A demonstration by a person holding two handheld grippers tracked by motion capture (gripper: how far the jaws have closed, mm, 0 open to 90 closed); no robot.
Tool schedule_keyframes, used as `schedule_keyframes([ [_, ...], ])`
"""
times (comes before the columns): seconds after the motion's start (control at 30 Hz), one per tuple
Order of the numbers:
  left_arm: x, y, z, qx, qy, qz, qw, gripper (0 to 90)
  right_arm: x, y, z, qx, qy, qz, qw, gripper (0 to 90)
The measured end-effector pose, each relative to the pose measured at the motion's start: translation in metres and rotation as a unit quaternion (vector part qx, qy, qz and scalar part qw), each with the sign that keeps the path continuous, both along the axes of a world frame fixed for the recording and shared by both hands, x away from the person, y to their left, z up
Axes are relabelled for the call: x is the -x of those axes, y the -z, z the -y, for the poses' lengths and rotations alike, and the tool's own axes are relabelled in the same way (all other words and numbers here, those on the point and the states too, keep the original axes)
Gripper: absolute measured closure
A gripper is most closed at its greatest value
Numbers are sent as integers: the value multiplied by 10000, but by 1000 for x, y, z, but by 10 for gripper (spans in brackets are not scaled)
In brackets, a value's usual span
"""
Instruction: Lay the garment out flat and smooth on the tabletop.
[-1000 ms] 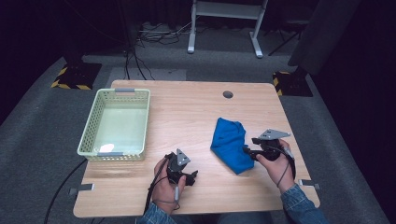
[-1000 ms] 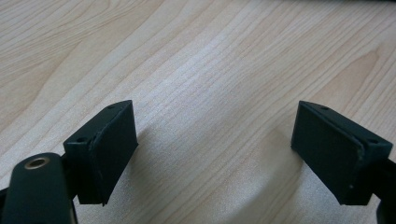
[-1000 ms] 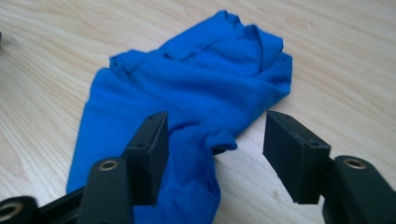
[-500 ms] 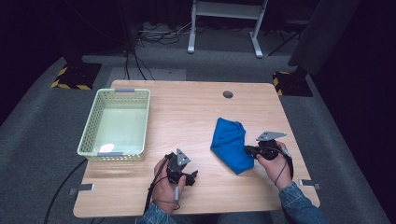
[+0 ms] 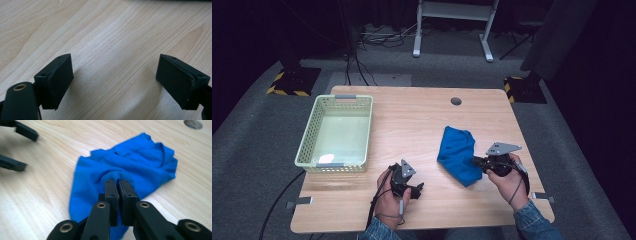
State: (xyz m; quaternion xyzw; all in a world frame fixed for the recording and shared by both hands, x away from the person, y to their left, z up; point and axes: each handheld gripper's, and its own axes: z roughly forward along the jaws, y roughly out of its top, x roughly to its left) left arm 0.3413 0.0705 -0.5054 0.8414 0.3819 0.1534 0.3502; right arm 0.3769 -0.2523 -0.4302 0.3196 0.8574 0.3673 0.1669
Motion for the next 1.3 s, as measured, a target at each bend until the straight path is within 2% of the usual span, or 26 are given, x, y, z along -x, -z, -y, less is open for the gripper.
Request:
schedule_keyframes([
  [0.17,0,0,0,-1,-1,0,10000,137,15,-8,-15,122,-304,113,9994,864],
  [0.23,0,0,0,-1,0,0,10000,137,24,-11,-24,73,-635,22,9980,820],
  [0.27,0,0,0,-1,-3,-3,10000,137,29,-13,-29,-13,-940,-61,9955,756],
  [0.3,0,0,0,-2,-1,-2,10000,137,35,-14,-34,-119,-1275,-97,9917,712],
  [0.33,0,0,0,-1,0,-2,10000,137,40,-16,-38,-184,-1465,-104,9890,663],
  [0.43,0,0,0,-1,3,4,10000,137,47,-21,-42,-315,-1636,41,9860,590],
  [0.57,0,0,0,-2,4,3,10000,138,44,-28,-35,-444,-1410,218,9888,559],
  [0.67,0,0,0,5,-6,-2,10000,137,39,-28,-31,-435,-1199,235,9916,556],
  [0.83,0,0,0,0,2,2,10000,137,27,-22,-28,-390,-853,140,9955,544],
  [0.97,0,0,0,1,2,2,10000,137,17,-18,-31,-348,-661,97,9972,523],
  [1.3,0,0,0,-13,-6,13,10000,139,-3,-5,-48,-94,-587,-59,9982,481],
])
